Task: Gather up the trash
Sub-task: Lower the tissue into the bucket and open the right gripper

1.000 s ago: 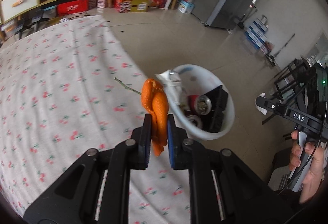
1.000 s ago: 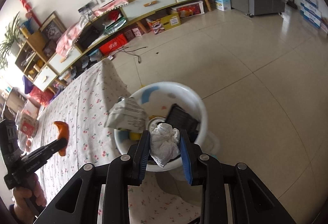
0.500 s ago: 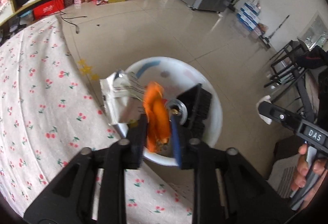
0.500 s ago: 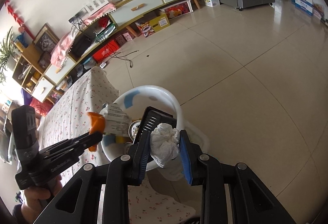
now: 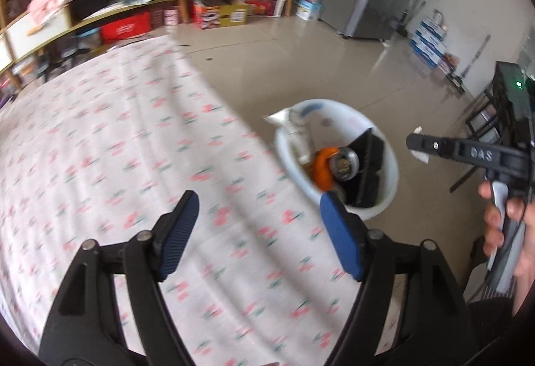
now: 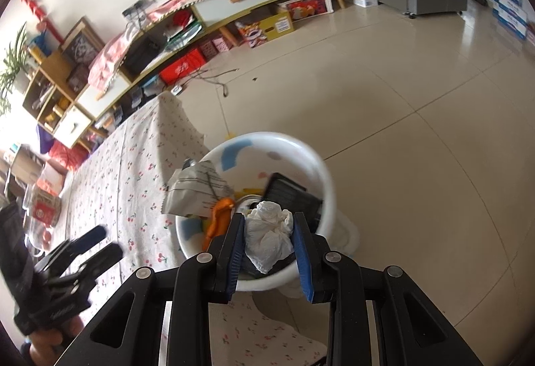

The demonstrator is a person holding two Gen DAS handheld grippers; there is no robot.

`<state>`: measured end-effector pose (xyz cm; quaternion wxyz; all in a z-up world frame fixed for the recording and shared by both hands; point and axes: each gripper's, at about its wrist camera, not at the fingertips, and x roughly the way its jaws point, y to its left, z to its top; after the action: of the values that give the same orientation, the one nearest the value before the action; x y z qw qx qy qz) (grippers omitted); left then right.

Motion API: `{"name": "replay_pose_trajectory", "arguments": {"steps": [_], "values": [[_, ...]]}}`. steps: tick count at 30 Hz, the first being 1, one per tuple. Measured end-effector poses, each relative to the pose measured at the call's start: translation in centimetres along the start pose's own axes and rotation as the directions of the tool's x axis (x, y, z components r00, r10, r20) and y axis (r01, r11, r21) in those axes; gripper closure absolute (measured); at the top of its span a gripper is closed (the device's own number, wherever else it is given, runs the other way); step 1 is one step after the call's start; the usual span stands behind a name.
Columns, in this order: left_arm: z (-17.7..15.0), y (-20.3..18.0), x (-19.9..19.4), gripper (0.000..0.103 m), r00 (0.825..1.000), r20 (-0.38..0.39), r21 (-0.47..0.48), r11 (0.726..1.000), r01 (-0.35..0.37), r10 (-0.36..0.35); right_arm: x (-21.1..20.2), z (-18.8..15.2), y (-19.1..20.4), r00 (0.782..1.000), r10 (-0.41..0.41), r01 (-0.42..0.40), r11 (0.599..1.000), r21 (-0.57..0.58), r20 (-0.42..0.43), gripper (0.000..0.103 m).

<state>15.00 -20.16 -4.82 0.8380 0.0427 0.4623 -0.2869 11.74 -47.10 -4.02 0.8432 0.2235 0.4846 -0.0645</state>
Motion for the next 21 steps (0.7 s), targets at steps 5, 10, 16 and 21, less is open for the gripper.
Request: {"name": "replay_pose_trajectory", "arguments": {"steps": [5, 10, 16, 21], "values": [[-1.9, 3.6, -2.6, 0.021, 0.998, 0.001, -0.066, 0.996, -0.064, 0.064, 1.7, 0.6, 1.6, 1.0, -0.015, 0.015, 1.0, -0.017, -0.02, 0.074], [-3.5, 6.4, -4.6, 0.019, 0.996, 0.008, -0.109, 0.99, -0.092, 0.093, 3.3, 0.9, 3.1, 0.998, -0.047, 0.046, 0.998, -0.049, -0.03, 0.073], [-5.4, 8.6, -6.5, 0.018, 0.994, 0.011, -0.141, 0.984, -0.109, 0.112, 4.4, 1.0, 4.0, 0.996, -0.087, 0.085, 0.994, -0.07, -0.028, 0.073], [-7.2, 10.0, -7.3, 0.017, 0.994, 0.008, -0.171, 0.98, -0.106, 0.109, 5.0, 0.9, 4.1, 0.993, -0.115, 0.113, 0.991, -0.076, -0.019, 0.071]]}}
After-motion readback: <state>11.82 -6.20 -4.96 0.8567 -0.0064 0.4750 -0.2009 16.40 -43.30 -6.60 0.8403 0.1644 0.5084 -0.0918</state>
